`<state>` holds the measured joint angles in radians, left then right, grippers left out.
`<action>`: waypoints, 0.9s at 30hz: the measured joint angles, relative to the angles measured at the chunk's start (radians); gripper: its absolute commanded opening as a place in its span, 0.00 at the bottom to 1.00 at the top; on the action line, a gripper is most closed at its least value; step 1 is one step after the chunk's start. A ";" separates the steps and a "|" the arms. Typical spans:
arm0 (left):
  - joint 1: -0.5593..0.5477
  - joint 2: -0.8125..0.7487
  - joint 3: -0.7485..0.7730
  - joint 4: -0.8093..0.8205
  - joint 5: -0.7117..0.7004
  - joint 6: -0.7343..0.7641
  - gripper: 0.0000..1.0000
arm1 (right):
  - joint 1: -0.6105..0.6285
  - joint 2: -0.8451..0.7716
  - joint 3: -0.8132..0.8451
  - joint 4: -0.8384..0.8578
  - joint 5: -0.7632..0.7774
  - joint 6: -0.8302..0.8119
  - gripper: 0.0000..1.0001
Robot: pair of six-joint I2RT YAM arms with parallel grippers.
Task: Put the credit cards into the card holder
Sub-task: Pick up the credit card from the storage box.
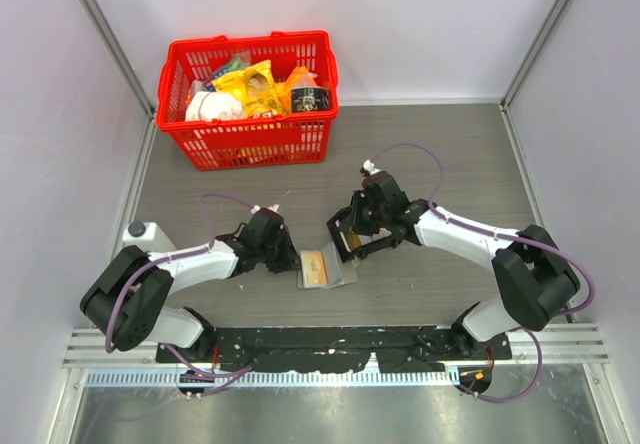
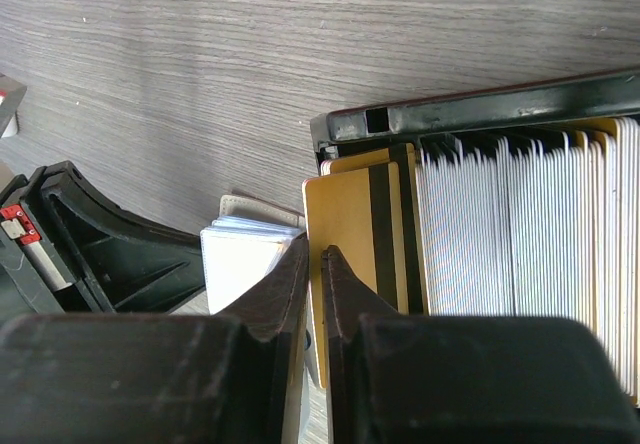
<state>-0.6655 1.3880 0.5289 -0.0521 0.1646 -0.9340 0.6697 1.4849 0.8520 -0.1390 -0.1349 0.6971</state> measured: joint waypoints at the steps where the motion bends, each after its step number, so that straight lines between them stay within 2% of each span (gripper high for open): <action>1: 0.000 0.000 0.000 0.000 0.000 0.000 0.00 | -0.001 0.000 0.000 0.001 -0.001 0.000 0.12; 10: 0.000 0.000 0.000 -0.001 0.000 0.000 0.00 | -0.018 -0.003 -0.006 0.018 -0.041 0.016 0.12; 20: 0.000 0.000 0.000 -0.001 0.000 0.000 0.00 | -0.023 -0.010 -0.013 0.060 -0.097 0.041 0.01; 21: 0.000 0.000 0.000 -0.001 0.000 0.000 0.00 | -0.023 -0.010 -0.013 0.063 -0.100 0.042 0.02; 22: 0.000 0.000 0.000 -0.001 0.000 0.000 0.00 | -0.023 -0.010 -0.013 0.063 -0.102 0.043 0.12; 24: 0.000 0.000 0.000 -0.001 0.000 0.000 0.00 | -0.023 -0.011 -0.013 0.061 -0.100 0.039 0.23; 26: 0.000 0.000 0.000 -0.001 0.000 0.000 0.00 | -0.023 -0.018 -0.014 0.055 -0.087 0.039 0.31; 27: 0.000 0.000 0.000 -0.001 0.000 0.000 0.00 | -0.023 -0.027 -0.014 0.049 -0.073 0.034 0.32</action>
<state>-0.6655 1.3884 0.5293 -0.0528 0.1650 -0.9340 0.6472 1.4574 0.8375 -0.0902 -0.2081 0.7311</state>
